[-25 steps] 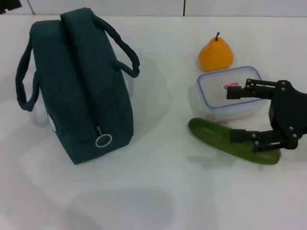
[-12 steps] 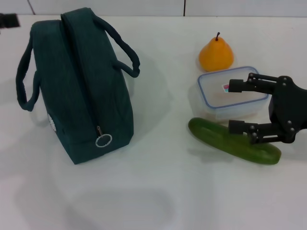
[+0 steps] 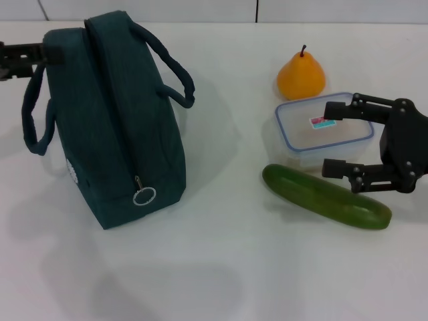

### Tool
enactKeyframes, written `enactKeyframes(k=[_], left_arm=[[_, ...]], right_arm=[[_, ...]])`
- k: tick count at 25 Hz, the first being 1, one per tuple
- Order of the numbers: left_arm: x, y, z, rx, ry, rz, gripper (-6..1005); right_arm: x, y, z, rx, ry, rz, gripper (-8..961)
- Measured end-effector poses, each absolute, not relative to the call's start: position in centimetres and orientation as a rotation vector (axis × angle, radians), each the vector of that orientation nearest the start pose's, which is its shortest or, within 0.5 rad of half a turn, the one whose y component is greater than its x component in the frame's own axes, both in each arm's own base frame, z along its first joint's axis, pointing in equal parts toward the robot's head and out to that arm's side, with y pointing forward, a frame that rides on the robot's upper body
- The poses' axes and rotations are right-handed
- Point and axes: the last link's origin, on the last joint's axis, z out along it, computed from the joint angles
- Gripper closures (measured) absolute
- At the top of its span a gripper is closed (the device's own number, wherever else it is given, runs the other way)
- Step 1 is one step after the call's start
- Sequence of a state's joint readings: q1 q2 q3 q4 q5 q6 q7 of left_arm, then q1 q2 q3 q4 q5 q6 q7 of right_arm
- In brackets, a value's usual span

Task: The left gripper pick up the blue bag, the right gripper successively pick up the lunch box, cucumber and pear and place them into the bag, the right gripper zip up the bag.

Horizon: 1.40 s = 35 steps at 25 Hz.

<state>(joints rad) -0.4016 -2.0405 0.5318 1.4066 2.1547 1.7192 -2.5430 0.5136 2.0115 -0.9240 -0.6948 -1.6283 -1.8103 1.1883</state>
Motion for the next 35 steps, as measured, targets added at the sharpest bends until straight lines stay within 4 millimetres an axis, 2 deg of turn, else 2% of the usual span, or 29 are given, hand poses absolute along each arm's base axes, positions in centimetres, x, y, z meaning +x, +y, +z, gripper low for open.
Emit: enactKeyframes(k=[13,21,23,28,35], left_arm=[[-25.3,32.4,13.6,-2.189,-1.444,-0.552,165],[-26.0,32.6,13.1,-2.202,-1.396,-0.493,178],[-26.2,32.6,13.0,-2.213,-1.38,-0.469,392],[-26.3,32.6,12.3,-2.235,-1.399,-0.452,631],[-26.6,32.6,11.9,-2.235,-1.435,-0.465,766]], right_arm=[[21.3,31.2,2.9,-2.821,0.06,1.087,108],[21.5,31.0,2.8,-2.819,0.069,1.096,108],[21.6,30.9,2.9,-2.814,0.075,1.1,108],[21.7,30.8,3.0,-2.803,0.079,1.109,107],[21.8,30.7,3.0,-2.801,0.083,1.111,110]])
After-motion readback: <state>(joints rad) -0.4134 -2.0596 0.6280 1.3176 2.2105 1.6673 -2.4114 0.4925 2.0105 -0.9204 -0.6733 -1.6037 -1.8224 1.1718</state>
